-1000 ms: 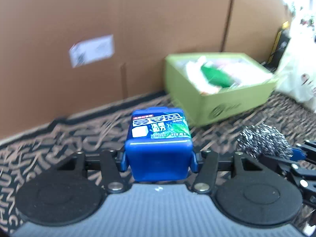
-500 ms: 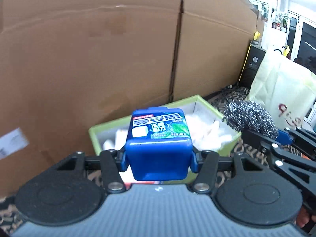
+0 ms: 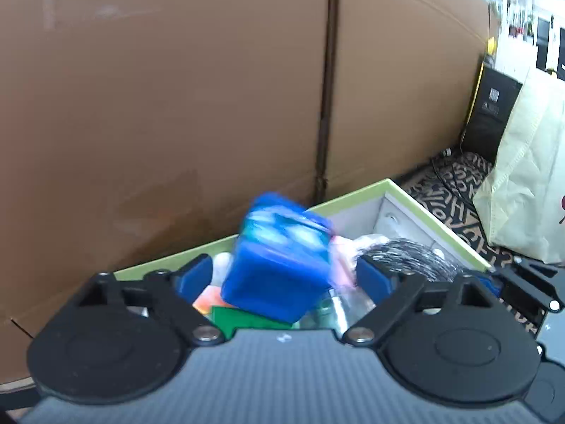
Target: Organize objects
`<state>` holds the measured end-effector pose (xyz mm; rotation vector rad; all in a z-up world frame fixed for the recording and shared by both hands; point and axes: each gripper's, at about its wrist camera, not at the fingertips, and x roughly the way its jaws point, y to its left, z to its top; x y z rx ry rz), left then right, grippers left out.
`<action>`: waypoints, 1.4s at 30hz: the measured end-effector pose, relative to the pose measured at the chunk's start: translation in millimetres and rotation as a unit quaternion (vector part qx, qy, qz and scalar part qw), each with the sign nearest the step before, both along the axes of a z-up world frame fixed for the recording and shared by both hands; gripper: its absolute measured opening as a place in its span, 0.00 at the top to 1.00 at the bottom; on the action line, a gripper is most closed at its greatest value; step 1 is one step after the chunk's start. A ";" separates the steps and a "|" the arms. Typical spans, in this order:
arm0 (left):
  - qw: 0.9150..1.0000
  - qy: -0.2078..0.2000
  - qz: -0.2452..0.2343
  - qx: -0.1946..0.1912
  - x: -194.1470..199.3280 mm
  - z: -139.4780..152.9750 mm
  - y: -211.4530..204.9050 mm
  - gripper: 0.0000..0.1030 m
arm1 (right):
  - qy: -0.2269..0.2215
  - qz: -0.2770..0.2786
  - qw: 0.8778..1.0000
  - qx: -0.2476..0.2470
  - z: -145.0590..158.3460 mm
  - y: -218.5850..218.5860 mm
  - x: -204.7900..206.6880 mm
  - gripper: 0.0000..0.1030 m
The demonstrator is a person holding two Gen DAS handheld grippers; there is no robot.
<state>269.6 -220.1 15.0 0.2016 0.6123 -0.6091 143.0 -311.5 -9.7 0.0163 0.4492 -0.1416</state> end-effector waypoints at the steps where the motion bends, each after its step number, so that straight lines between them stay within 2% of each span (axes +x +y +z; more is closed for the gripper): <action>1: 1.000 -0.003 -0.004 -0.007 -1.7 -0.3 6.4 0.07 | -0.002 -0.002 1.000 -0.003 -2.9 -0.5 -3.9 0.43; 3: 1.000 -0.015 0.005 -0.017 -6.5 1.3 16.6 0.00 | -0.025 -0.019 0.999 -0.009 -2.9 -0.9 -18.7 0.35; 6: 0.999 -0.031 0.013 -0.023 -15.8 6.1 25.9 0.00 | -0.064 -0.023 0.998 0.009 6.1 -2.8 -37.2 0.36; 8: 0.999 -0.028 0.018 -0.029 -18.6 8.5 27.5 0.00 | -0.075 -0.023 0.997 0.015 11.9 -2.0 -38.2 0.56; 9: 0.999 -0.027 0.021 -0.030 -20.7 9.1 27.6 0.00 | -0.070 -0.021 0.997 0.010 13.3 0.4 -33.6 0.69; 13: 0.999 -0.027 0.037 -0.012 -28.5 9.5 25.4 0.00 | -0.024 -0.019 1.000 -0.002 6.2 2.5 -9.5 0.70; 15: 0.999 -0.025 0.048 0.002 -35.8 13.1 37.5 0.00 | 0.007 -0.024 1.000 -0.005 -2.9 2.6 -1.9 0.70; 17: 0.998 -0.031 0.054 0.009 -46.2 15.2 45.9 0.00 | -0.010 -0.020 1.000 -0.002 0.0 3.9 -14.8 0.69; 18: 0.998 -0.035 0.060 0.011 -53.6 16.4 52.5 0.00 | -0.024 -0.019 1.000 0.006 5.0 4.0 -25.6 0.65; 19: 0.997 -0.037 0.067 0.015 -59.9 17.5 55.9 0.00 | -0.035 -0.019 0.999 0.017 11.0 3.7 -37.2 0.49; 21: 0.996 -0.035 0.074 0.022 -73.4 19.8 62.3 0.00 | -0.064 -0.027 0.997 0.033 21.9 4.0 -60.0 0.31; 24: 0.995 -0.037 0.089 0.025 -97.4 23.3 75.6 0.00 | -0.084 -0.037 0.995 0.032 37.0 12.3 -95.5 0.27; 25: 0.994 -0.041 0.094 0.027 -106.7 24.2 80.0 0.00 | -0.083 -0.038 0.995 0.032 40.2 15.3 -105.5 0.22; 29: 0.993 -0.044 0.109 0.026 -140.7 24.1 98.7 0.00 | -0.070 -0.039 0.996 0.037 42.0 27.0 -144.1 0.17; 35: 0.991 -0.032 0.128 0.026 -178.1 10.4 113.8 0.00 | -0.031 -0.038 0.999 0.018 26.2 47.8 -183.8 0.10; 42: 0.989 -0.005 0.148 0.022 -202.3 -11.8 124.6 0.00 | -0.001 -0.037 0.999 0.011 4.9 53.7 -190.0 0.10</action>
